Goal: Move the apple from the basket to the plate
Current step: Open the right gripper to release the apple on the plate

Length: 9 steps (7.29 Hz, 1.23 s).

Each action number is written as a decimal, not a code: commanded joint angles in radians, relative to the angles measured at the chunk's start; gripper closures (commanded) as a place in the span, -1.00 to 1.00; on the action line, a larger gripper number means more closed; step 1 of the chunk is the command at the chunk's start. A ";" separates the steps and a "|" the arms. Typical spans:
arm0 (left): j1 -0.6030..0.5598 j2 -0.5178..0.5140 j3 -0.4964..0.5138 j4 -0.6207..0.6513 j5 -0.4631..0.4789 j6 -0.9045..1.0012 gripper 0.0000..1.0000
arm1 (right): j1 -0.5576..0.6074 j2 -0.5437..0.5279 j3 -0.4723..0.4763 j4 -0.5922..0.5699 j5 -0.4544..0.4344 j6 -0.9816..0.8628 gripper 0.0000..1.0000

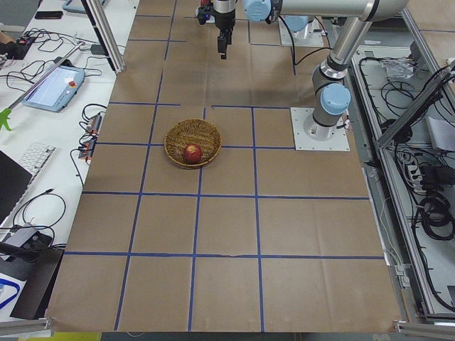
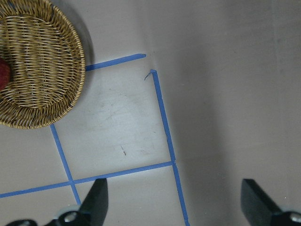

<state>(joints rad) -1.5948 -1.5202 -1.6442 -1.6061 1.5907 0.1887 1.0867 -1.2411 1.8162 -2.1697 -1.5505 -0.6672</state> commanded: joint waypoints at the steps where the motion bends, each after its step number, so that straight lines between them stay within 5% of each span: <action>1: 0.001 0.000 0.000 0.000 0.000 0.000 -0.99 | -0.001 -0.007 0.000 0.011 -0.006 0.000 -1.00; 4: 0.001 0.000 -0.002 0.000 0.000 0.000 -0.99 | 0.002 -0.055 -0.011 0.072 -0.005 0.003 -1.00; 7: 0.001 0.000 -0.002 0.000 0.000 0.000 -0.99 | 0.120 -0.232 -0.044 0.303 -0.005 0.099 -1.00; 9: 0.001 0.000 -0.002 0.000 0.000 0.000 -0.99 | 0.233 -0.332 -0.046 0.431 -0.005 0.322 -1.00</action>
<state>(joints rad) -1.5938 -1.5201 -1.6459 -1.6061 1.5907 0.1887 1.2444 -1.5108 1.7727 -1.8182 -1.5560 -0.4740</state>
